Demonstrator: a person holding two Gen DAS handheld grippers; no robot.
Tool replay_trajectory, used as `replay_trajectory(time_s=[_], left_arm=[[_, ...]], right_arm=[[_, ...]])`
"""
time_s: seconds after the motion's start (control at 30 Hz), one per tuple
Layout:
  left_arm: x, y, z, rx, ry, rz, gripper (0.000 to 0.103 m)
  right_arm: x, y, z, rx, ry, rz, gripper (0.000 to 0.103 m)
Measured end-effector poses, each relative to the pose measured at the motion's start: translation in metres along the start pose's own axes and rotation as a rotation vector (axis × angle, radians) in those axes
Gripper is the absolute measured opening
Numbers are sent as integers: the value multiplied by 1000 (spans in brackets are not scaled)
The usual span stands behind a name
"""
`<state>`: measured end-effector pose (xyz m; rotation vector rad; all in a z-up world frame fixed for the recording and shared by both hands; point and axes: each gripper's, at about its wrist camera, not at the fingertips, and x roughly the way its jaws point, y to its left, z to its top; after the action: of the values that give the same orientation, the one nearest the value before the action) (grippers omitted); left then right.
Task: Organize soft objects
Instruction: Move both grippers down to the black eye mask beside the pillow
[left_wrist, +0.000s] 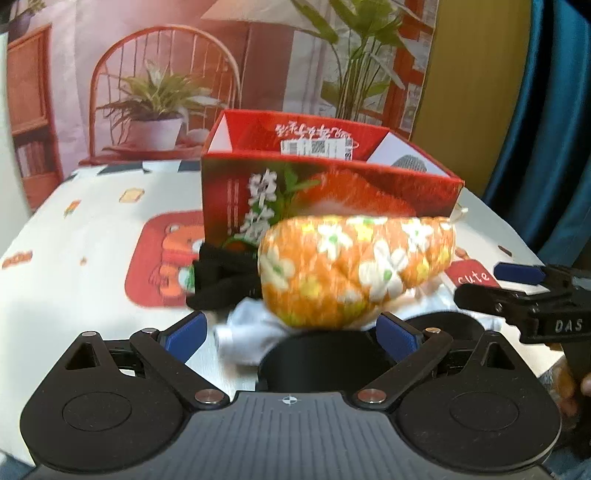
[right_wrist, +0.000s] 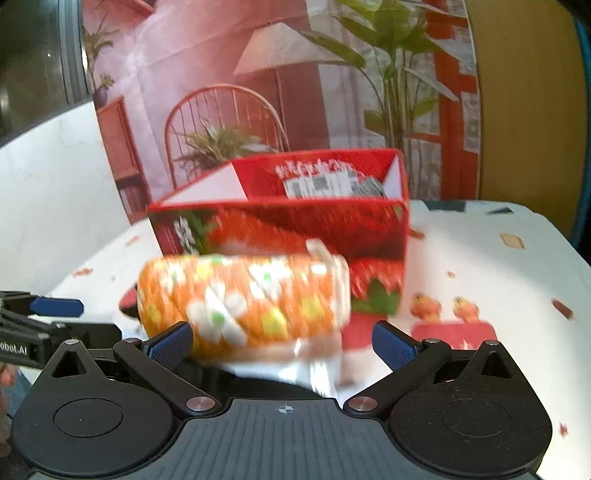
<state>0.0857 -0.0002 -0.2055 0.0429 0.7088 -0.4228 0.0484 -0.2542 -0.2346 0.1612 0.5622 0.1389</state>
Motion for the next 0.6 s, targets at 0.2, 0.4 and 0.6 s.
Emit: replay_trajectory(time_s=[0.2, 0.4, 0.6], left_arm=[[4, 13, -10, -69, 26, -13, 97], [14, 14, -20, -94, 61, -36, 92], [25, 14, -24, -88, 97, -40, 89]], right_arm=[[-10, 5, -27, -10, 76, -5, 102], [-7, 2, -36, 24, 131, 18, 96], [1, 1, -39, 41, 174, 9, 95]])
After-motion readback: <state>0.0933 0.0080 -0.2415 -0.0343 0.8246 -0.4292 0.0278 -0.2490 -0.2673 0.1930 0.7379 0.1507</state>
